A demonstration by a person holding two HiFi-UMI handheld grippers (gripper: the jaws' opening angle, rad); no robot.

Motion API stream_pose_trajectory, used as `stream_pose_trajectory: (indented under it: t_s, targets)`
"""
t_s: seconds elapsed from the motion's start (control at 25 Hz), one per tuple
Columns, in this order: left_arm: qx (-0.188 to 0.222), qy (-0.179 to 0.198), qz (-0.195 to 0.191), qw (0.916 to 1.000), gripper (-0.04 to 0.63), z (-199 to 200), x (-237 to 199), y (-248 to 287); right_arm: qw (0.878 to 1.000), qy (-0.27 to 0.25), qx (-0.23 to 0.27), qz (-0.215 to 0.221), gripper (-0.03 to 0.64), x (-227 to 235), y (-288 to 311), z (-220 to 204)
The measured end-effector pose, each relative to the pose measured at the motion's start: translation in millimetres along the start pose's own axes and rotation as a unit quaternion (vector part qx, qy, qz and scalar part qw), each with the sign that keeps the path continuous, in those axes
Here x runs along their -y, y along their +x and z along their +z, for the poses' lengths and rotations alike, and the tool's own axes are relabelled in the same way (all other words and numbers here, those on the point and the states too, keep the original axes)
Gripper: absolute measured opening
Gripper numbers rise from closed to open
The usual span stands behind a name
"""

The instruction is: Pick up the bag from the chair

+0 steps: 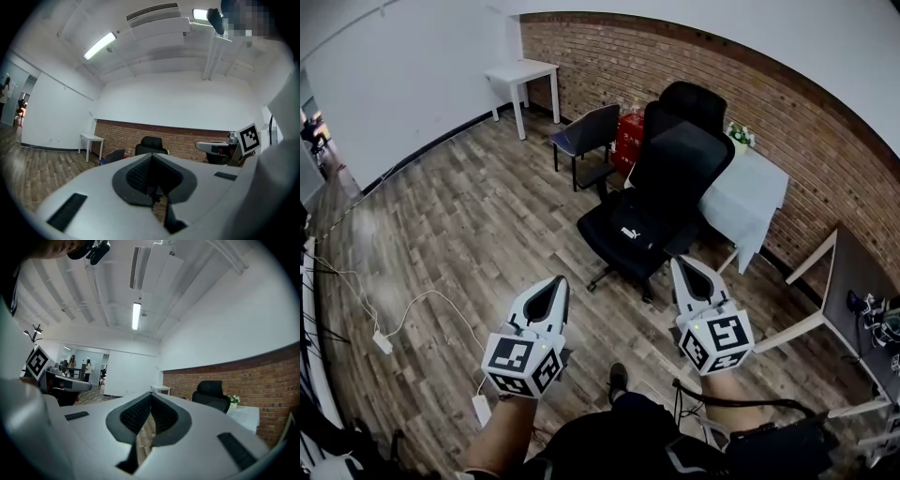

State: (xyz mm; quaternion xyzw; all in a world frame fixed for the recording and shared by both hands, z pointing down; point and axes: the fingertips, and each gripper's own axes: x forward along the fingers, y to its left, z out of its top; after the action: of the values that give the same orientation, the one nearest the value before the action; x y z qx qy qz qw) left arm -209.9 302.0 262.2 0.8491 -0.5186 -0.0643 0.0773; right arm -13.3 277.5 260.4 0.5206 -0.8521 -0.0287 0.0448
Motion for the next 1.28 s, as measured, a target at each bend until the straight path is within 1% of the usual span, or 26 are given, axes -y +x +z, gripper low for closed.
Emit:
stream_pose_trajectory:
  t_s: [0.2,0.52,0.8,1.04,1.28]
  targets:
    - [-0.01,0.003,-0.008,0.9999,0.009,-0.8,-7.0,52.2,1.0,0.006,-0.003,0.001,0.014,31.8,33.9,-5.5]
    - [-0.028,0.004,-0.015,0.9995,0.009,-4.3,-11.6,120.2,1.0,0.009,-0.013,0.008,0.014,73.9,75.0,-13.3]
    - [-0.04,0.012,-0.023,0.9989,0.009,-4.7,-15.5,172.7,1.0,0.006,-0.013,0.018,0.014,106.0,104.7,-15.4]
    - [-0.043,0.018,-0.033,0.9984,0.009,-5.6,-4.8,217.3,0.999,-0.002,-0.017,0.027,0.014,139.0,116.8,-20.7]
    - [-0.057,0.021,-0.032,0.9976,0.009,-12.0,-5.0,245.1,0.999,-0.003,-0.015,0.03,0.014,163.2,133.9,-21.3]
